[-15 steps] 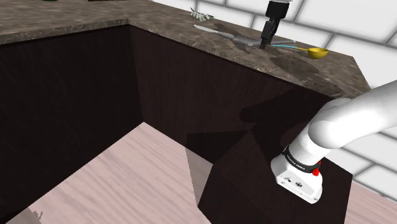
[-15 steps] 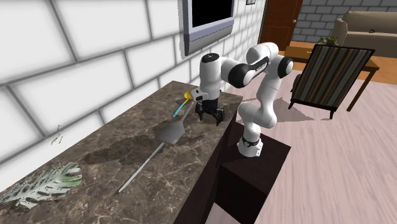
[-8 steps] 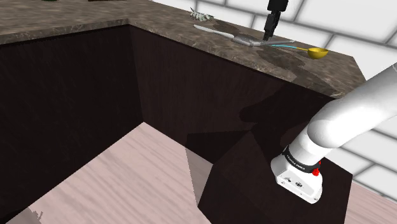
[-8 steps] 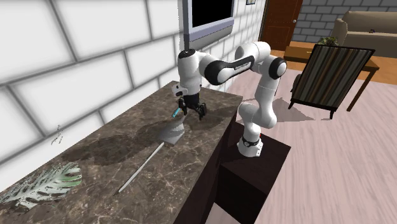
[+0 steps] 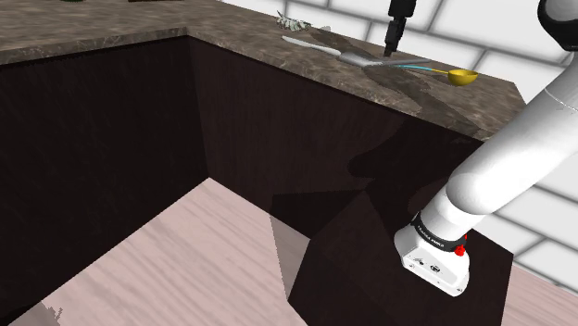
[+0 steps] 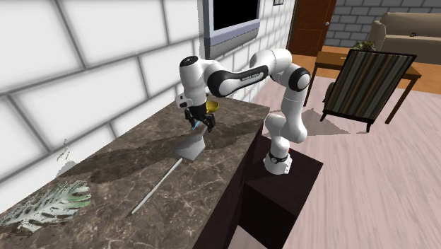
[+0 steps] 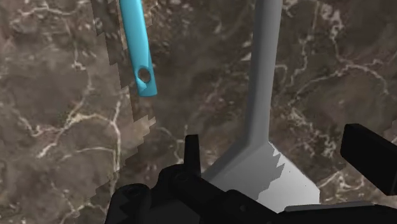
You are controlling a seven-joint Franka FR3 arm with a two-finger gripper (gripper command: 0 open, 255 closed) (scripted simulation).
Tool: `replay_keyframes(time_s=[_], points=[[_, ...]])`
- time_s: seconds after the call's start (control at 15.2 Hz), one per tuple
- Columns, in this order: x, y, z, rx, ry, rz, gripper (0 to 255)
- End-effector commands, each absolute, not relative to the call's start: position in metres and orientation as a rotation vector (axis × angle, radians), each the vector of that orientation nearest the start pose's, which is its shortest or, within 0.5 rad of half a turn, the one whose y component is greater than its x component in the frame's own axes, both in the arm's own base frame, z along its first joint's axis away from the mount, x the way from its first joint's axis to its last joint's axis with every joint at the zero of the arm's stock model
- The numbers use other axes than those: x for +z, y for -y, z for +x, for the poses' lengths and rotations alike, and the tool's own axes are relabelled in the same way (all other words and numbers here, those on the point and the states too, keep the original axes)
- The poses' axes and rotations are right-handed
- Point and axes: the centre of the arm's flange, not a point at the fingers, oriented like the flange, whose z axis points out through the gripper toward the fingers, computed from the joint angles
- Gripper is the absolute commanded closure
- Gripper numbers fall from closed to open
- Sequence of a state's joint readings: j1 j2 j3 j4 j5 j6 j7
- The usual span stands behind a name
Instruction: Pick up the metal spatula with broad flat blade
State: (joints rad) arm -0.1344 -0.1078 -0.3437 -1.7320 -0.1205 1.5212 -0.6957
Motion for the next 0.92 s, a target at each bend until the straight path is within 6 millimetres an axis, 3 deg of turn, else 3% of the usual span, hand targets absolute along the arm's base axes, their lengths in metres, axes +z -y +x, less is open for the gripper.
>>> replay_keyframes(time_s=[0.0, 0.26, 0.33, 0.86], points=[[0.589, 0.256, 0.447, 0.216, 0.349, -3.125, 0], [0.575, 0.256, 0.447, 0.216, 0.349, -3.125, 0], [0.576, 0.255, 0.446, 0.216, 0.349, -3.125, 255], [0.576, 0.255, 0.446, 0.216, 0.349, -3.125, 255]])
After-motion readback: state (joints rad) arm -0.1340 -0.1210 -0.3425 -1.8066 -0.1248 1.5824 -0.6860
